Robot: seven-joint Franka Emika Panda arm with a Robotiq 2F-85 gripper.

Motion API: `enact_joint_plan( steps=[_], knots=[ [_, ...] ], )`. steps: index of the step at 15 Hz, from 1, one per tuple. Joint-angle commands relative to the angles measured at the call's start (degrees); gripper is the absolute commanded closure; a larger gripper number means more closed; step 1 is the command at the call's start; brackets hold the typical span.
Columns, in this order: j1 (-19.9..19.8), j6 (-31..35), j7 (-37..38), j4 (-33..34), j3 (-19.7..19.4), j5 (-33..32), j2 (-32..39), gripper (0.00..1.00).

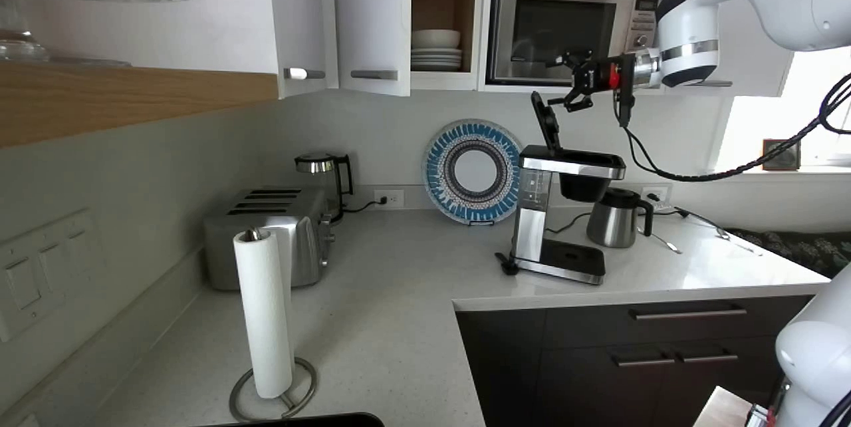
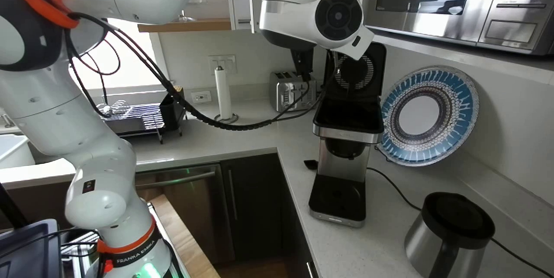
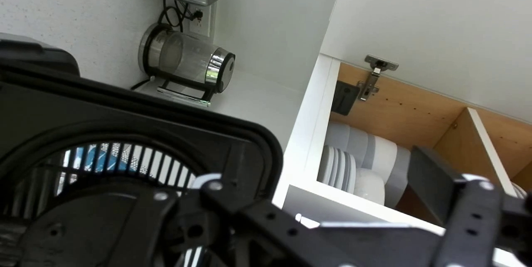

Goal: Open the lid of the coffee machine

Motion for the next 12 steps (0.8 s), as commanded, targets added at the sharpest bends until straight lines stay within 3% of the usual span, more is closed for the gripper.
enact_joint_plan(
  steps=[1,6,12],
  knots=[
    [-0.1,2.0,0.0,-0.2,0.2,-1.2,-0.3,0.0],
    [-2.3,4.6,3.5,-1.0,0.0,-13.7,-4.2,0.0],
    [-5.5,0.8,6.8,-1.6,-2.0,-41.0,-11.7,0.0]
  ],
)
